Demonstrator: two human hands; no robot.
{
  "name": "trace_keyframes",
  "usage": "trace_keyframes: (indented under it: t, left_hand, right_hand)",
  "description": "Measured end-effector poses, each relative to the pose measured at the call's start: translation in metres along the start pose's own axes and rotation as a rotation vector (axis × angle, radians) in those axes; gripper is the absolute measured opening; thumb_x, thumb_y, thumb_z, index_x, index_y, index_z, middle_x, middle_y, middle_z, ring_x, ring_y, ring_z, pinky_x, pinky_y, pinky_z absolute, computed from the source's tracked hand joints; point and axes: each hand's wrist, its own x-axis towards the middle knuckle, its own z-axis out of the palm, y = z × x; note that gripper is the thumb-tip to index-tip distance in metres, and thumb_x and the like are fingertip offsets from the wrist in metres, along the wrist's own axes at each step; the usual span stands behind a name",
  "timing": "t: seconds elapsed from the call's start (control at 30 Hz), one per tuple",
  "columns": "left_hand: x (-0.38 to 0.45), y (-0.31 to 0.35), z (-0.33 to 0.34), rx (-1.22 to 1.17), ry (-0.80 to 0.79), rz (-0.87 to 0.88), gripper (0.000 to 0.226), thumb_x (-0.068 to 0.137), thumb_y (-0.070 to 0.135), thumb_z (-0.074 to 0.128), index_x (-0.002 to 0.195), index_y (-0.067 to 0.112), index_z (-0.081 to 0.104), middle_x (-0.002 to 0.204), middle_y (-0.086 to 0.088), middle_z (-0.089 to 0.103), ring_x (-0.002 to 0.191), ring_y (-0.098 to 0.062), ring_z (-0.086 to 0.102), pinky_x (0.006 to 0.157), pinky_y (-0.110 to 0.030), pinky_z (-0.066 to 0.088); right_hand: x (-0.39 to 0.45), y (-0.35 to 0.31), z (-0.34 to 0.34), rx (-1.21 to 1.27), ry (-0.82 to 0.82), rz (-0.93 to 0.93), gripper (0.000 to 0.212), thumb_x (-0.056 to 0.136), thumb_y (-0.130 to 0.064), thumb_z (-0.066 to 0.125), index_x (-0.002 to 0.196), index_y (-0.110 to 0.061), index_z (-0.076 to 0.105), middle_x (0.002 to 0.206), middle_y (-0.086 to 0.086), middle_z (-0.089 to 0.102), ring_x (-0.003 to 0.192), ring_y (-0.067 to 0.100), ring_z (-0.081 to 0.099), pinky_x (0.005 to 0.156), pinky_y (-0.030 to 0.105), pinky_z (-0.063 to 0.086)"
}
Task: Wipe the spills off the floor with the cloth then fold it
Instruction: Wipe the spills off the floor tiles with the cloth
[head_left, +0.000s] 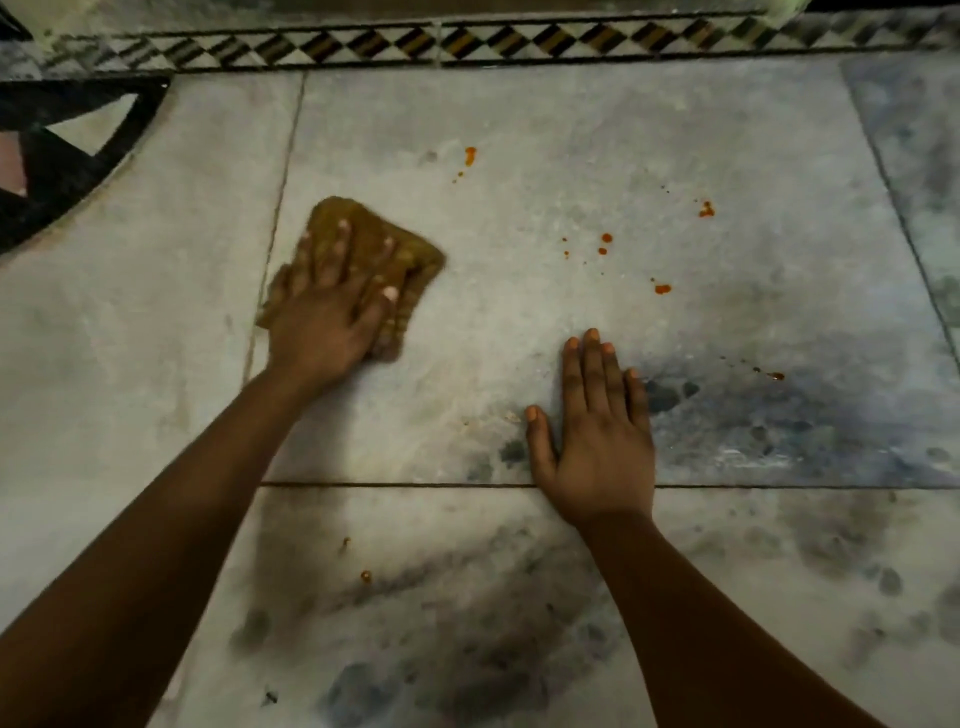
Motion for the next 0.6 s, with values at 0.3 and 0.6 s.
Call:
trace_keyframes:
  t: [0.3,0.6]
  left_hand:
    - [0.158,0.057,-0.026,-0.238,-0.04,-0.287,0.06,0.094,0.06,0.015,0.149,0.036,0.003,0.159,-0.007,-0.009,0.143,-0.036,-0.013,0.114,-0.054,-0.007]
    - [0.069,0.038,0.001,0.024,-0.029,0.154,0.056,0.094,0.057,0.022,0.146,0.043,0.009,0.158,0.004,-0.01,0.145,-0.028,-0.012,0.114,-0.046,-0.005]
  right_hand:
    - [-0.002,-0.004,-0.003,-0.005,0.01,-0.022,0.069,0.09,-0.046,0.029,0.147,-0.007,0.024,0.154,0.013,0.021,0.143,0.024,0.018,0.115,0.039,0.01]
    - [-0.001,-0.002,-0.004,0.015,-0.007,-0.02,0.07,0.089,-0.046,0.031,0.147,-0.008,0.025,0.155,0.012,0.021,0.143,0.023,0.018,0.115,0.039,0.011]
